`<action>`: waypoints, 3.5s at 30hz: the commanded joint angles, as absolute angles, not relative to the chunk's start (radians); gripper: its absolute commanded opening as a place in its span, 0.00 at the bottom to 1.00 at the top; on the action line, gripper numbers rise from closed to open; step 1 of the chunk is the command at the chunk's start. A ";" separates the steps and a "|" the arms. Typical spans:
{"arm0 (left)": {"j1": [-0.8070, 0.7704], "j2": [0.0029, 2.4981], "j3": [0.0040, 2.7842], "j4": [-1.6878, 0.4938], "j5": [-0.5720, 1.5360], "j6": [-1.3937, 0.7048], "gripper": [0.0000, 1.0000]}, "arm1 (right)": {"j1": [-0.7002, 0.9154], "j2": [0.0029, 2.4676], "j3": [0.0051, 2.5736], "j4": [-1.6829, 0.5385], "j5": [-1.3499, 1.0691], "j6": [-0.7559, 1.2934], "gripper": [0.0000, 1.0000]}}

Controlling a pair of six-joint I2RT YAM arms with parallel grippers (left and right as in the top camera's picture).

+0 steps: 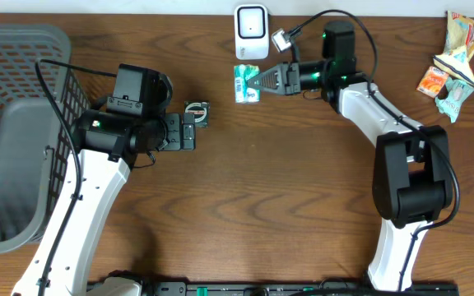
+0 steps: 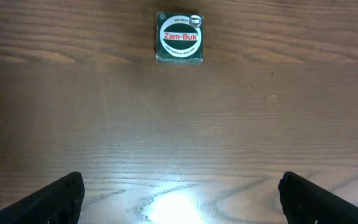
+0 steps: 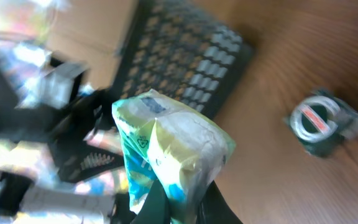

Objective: Scan the item barcode
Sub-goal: 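Raise the tissue pack up under the white scanner, then carry the tissue pack to the far right corner and release it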

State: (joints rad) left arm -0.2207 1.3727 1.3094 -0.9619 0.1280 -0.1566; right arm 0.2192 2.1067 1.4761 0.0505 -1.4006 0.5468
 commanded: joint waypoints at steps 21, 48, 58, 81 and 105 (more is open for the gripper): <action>-0.220 1.366 1.320 -0.962 0.122 -0.150 0.98 | 0.405 2.130 1.836 -0.354 0.294 -0.596 0.01; -0.220 1.366 1.320 -0.962 0.122 -0.150 0.98 | 0.419 2.509 2.179 -0.046 0.229 -0.855 0.01; -0.220 1.366 1.320 -0.962 0.122 -0.150 0.98 | 0.418 2.509 2.178 -0.124 0.229 -0.944 0.01; -0.220 1.366 1.320 -0.962 0.122 -0.150 0.98 | -0.026 2.332 2.176 -0.700 0.513 -0.421 0.01; -0.220 1.366 1.320 -0.962 0.122 -0.150 0.98 | -0.192 2.342 2.144 -0.897 -0.423 -0.210 0.99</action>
State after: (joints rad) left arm -0.2207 1.3727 1.3094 -0.9615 0.1276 -0.1566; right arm -0.2184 2.3489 2.1513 -0.8970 -0.0917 -0.2260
